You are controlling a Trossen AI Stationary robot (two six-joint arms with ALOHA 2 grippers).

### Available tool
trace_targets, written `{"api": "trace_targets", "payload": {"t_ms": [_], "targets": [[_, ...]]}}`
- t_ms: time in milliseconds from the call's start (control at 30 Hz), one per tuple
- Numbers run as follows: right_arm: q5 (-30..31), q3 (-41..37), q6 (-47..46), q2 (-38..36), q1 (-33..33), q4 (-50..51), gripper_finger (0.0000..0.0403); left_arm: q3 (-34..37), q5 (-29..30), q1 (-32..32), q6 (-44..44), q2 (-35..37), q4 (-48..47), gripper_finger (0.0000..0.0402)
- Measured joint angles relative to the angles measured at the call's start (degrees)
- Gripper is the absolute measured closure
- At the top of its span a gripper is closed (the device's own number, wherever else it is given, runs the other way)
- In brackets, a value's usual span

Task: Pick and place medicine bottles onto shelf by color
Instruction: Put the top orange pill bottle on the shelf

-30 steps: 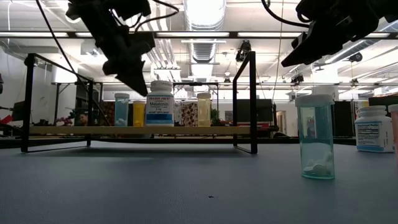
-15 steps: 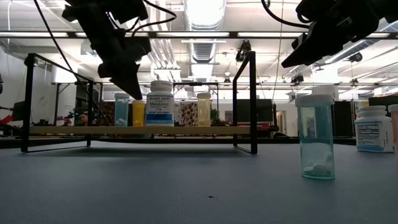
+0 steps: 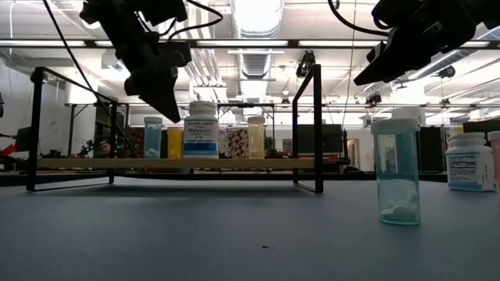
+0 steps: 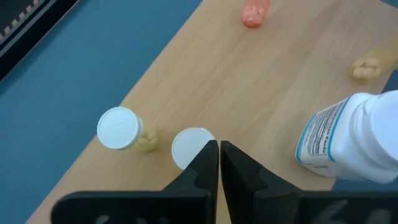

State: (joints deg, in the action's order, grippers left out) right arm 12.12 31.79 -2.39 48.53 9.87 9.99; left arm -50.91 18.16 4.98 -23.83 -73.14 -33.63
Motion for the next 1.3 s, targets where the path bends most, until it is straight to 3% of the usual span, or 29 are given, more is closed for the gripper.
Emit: {"api": "trace_targets", "payload": {"t_ms": [133, 367, 1300], "targets": [[0.0, 0.0, -0.2, 0.0, 0.0, 0.0, 0.0360, -0.7, 0.7, 0.0, 0.2, 0.0, 1.0, 0.0402], [0.0, 0.0, -0.2, 0.0, 0.0, 0.0, 0.0360, 0.8, 6.9, 0.1, 0.2, -0.3, 1.7, 0.0402], [0.0, -0.1, 0.0, 0.0, 0.0, 0.0, 0.0360, -0.2, 0.8, -0.2, -5.8, 0.1, -4.0, 0.0402]]}}
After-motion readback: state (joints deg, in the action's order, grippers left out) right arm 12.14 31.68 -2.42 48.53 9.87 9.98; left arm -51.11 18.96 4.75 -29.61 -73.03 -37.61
